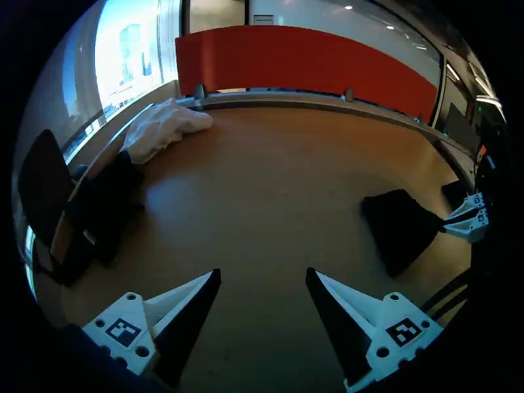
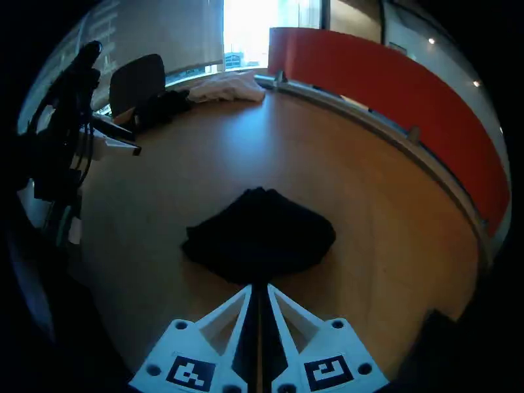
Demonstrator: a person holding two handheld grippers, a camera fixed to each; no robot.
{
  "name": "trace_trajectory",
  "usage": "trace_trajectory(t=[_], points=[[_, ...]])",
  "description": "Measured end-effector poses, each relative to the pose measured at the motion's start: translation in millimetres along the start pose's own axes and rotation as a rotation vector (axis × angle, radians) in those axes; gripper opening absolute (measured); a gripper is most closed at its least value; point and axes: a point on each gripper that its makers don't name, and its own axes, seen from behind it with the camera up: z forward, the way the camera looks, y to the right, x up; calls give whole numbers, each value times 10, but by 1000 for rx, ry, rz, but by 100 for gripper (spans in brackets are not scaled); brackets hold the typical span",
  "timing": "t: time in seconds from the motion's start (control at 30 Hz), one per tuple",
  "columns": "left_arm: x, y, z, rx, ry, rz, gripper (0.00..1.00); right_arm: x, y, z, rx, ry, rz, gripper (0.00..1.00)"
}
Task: Fold towel
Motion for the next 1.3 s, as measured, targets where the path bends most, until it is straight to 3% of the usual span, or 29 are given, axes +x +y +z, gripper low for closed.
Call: trace_trajectory(t=[0.37, 0.67, 1.3], points=[[105, 42, -15, -7, 23, 4, 96, 806, 196, -305, -32, 113, -89, 11], [158, 81, -27, -13, 36, 8, 97, 1316, 391, -612, -70, 205, -93, 10], [216, 197, -2, -31, 46, 20, 97, 1357, 838, -889, -138, 219, -76, 10]])
